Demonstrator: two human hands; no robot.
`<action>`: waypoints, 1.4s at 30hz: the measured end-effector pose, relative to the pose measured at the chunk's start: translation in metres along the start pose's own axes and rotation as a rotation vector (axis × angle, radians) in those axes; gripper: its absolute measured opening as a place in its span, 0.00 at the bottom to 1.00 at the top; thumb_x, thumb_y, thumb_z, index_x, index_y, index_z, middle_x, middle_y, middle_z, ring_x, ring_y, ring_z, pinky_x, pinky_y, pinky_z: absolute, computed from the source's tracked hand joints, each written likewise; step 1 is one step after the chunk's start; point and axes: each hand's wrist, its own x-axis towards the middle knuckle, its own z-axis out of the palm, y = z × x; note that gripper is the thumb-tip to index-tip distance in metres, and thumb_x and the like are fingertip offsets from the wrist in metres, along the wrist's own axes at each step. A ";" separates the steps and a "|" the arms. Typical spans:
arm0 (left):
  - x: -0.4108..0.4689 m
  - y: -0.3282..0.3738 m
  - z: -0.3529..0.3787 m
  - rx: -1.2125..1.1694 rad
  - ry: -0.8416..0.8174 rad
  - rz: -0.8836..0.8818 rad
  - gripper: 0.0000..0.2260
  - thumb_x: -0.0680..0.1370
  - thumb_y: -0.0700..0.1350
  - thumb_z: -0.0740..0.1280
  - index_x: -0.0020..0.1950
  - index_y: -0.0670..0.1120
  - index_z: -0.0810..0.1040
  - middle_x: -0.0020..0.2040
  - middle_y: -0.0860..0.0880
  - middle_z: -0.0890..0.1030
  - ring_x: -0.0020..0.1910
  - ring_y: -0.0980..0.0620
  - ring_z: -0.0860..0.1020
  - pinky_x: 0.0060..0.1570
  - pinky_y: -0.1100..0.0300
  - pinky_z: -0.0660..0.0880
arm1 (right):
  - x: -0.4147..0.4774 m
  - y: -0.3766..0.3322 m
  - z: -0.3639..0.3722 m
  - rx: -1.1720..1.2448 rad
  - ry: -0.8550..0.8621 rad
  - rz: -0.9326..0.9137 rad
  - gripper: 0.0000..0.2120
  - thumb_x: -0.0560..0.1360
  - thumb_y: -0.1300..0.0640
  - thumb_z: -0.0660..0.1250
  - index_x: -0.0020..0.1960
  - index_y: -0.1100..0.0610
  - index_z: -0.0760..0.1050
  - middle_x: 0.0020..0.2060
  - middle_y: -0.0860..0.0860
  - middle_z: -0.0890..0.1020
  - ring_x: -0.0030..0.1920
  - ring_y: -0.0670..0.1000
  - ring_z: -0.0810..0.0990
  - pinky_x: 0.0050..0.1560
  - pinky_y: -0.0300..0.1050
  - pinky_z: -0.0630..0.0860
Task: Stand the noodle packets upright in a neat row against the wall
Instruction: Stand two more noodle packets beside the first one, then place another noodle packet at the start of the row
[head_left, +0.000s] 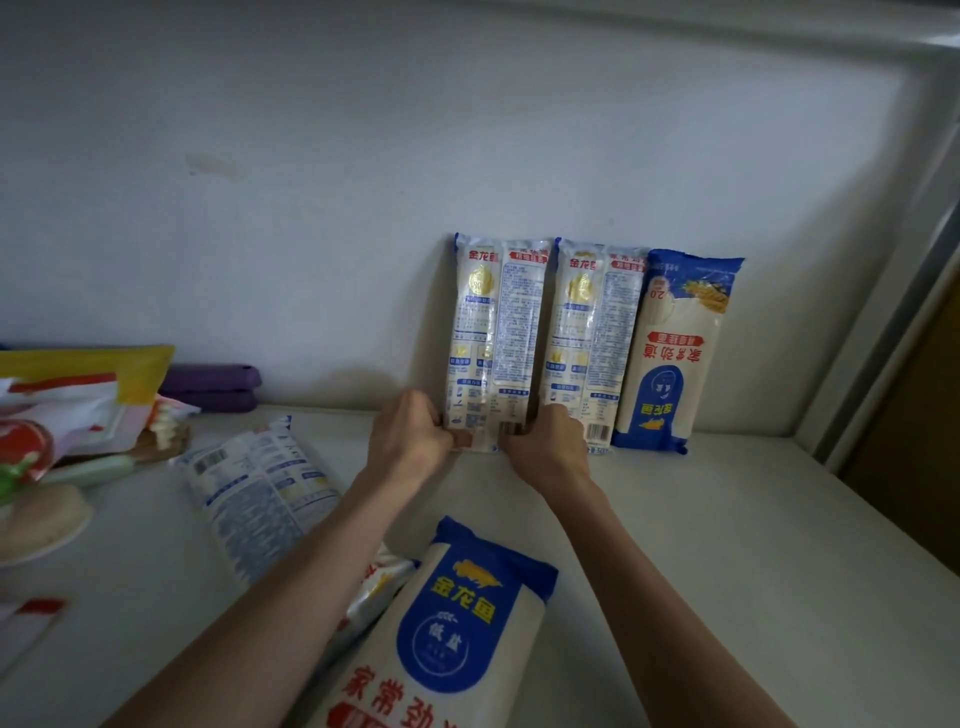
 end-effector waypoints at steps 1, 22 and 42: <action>0.000 0.001 0.000 -0.012 -0.004 -0.005 0.13 0.67 0.50 0.80 0.38 0.42 0.83 0.35 0.48 0.83 0.34 0.53 0.79 0.28 0.60 0.73 | 0.001 0.001 -0.001 0.014 -0.004 -0.003 0.12 0.72 0.60 0.70 0.53 0.64 0.76 0.50 0.59 0.81 0.51 0.59 0.81 0.41 0.43 0.73; 0.000 0.005 -0.003 -0.148 -0.063 0.001 0.11 0.67 0.46 0.80 0.42 0.42 0.85 0.39 0.49 0.85 0.41 0.52 0.83 0.45 0.55 0.81 | 0.009 0.017 0.012 0.051 0.187 -0.020 0.07 0.69 0.62 0.72 0.44 0.65 0.79 0.42 0.58 0.82 0.42 0.57 0.82 0.36 0.42 0.74; -0.046 0.024 -0.092 0.000 -0.676 0.038 0.21 0.70 0.48 0.77 0.61 0.45 0.78 0.55 0.47 0.83 0.54 0.50 0.82 0.55 0.54 0.80 | -0.045 -0.035 -0.063 -0.294 -0.897 -0.040 0.19 0.70 0.50 0.74 0.50 0.65 0.82 0.46 0.58 0.86 0.49 0.54 0.85 0.51 0.49 0.82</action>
